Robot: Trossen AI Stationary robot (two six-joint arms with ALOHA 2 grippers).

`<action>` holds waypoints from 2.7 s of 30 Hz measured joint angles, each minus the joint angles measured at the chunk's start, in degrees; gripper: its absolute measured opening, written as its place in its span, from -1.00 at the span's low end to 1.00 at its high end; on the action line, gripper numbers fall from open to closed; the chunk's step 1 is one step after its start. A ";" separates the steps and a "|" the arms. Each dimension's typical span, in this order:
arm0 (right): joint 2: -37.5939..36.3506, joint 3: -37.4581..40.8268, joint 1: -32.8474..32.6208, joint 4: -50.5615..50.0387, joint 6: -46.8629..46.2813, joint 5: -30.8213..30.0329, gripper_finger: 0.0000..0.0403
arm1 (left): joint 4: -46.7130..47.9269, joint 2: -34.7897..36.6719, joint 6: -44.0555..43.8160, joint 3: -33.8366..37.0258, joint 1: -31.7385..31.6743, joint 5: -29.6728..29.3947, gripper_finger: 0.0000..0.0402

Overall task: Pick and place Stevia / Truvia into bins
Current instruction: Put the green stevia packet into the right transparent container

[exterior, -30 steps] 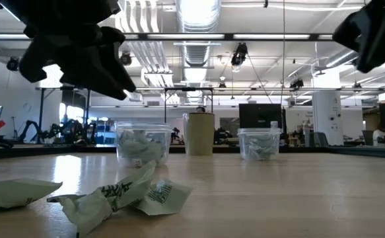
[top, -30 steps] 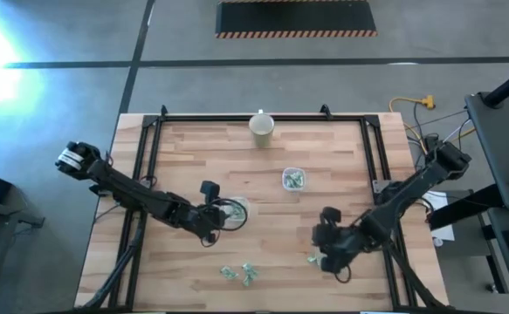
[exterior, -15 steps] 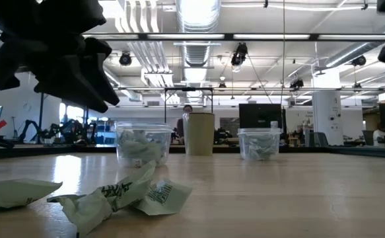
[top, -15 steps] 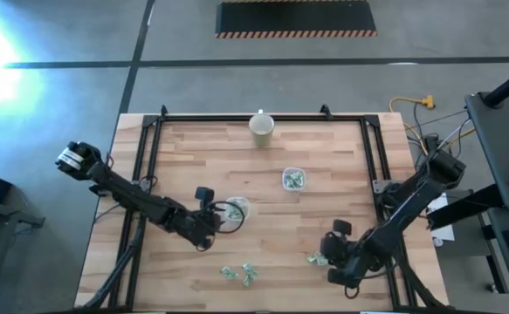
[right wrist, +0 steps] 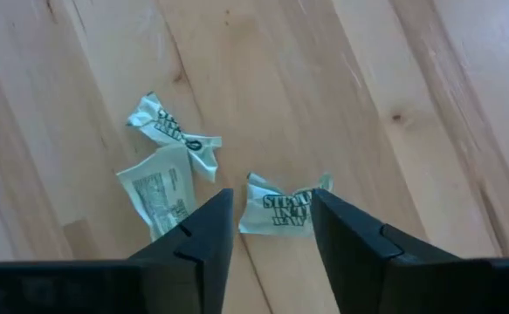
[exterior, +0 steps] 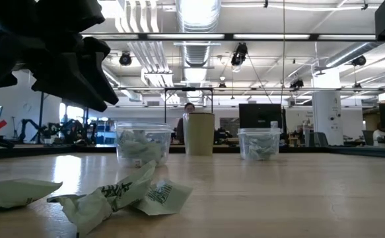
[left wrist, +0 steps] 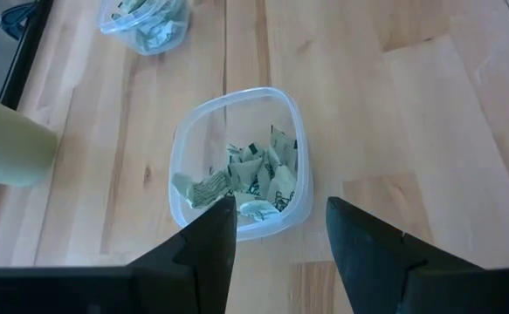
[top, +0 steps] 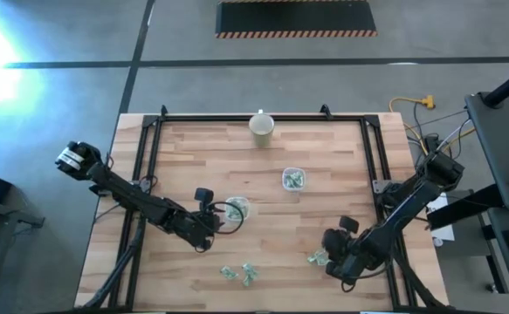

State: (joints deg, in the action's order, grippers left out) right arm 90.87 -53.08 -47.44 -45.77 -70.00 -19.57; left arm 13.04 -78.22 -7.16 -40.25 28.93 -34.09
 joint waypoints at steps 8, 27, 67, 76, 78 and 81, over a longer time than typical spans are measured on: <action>0.00 0.71 0.29 0.05 -0.23 0.12 -0.13 | 0.00 0.02 0.02 0.00 0.00 -0.04 -0.19; 0.00 6.98 0.77 7.17 -3.09 0.61 -0.12 | -0.02 0.02 0.04 0.00 0.00 -0.04 -0.19; -0.50 -2.51 11.19 0.55 27.68 -45.05 -0.94 | -0.04 0.04 0.04 0.00 -0.02 -0.04 -0.19; -0.48 -0.38 28.79 2.28 26.53 -42.47 -0.94 | -0.07 0.04 0.04 0.02 -0.02 -0.06 -0.19; -0.43 -0.12 32.03 3.61 28.83 -37.95 -0.94 | -0.07 0.04 0.04 0.02 -0.02 -0.06 -0.19; -0.42 0.28 35.19 8.34 33.11 -35.51 -0.94 | -0.07 0.04 0.07 0.02 -0.02 -0.07 -0.19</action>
State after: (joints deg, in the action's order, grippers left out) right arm 90.45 -52.80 -12.25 -37.42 -36.89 -55.08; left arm 12.97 -78.17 -7.09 -40.23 28.91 -34.15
